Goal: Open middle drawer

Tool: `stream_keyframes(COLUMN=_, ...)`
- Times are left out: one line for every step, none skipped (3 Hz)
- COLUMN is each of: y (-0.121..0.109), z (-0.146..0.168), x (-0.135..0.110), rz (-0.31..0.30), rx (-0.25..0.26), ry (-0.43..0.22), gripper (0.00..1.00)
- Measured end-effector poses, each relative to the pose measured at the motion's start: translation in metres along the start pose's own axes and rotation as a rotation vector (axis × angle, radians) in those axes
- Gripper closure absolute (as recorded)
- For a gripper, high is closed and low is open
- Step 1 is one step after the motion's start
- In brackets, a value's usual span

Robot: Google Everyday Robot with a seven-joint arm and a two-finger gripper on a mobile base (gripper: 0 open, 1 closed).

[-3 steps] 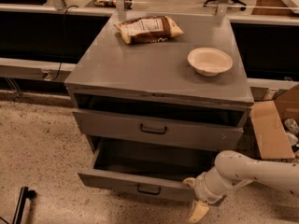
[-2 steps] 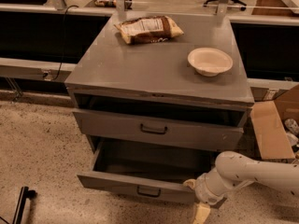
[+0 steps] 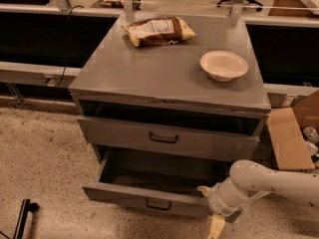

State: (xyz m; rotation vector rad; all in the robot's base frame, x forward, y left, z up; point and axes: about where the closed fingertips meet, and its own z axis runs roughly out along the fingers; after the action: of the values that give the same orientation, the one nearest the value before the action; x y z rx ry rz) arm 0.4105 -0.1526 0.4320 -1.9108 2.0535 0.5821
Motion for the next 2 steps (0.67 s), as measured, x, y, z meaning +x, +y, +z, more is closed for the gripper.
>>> stream_keyframes(y=0.000, z=0.000, x=0.000, rz=0.000, rx=0.000, ry=0.000, gripper=0.00)
stream_keyframes(y=-0.013, z=-0.030, x=-0.012, rz=-0.041, rx=0.045, ry=0.015, gripper=0.01)
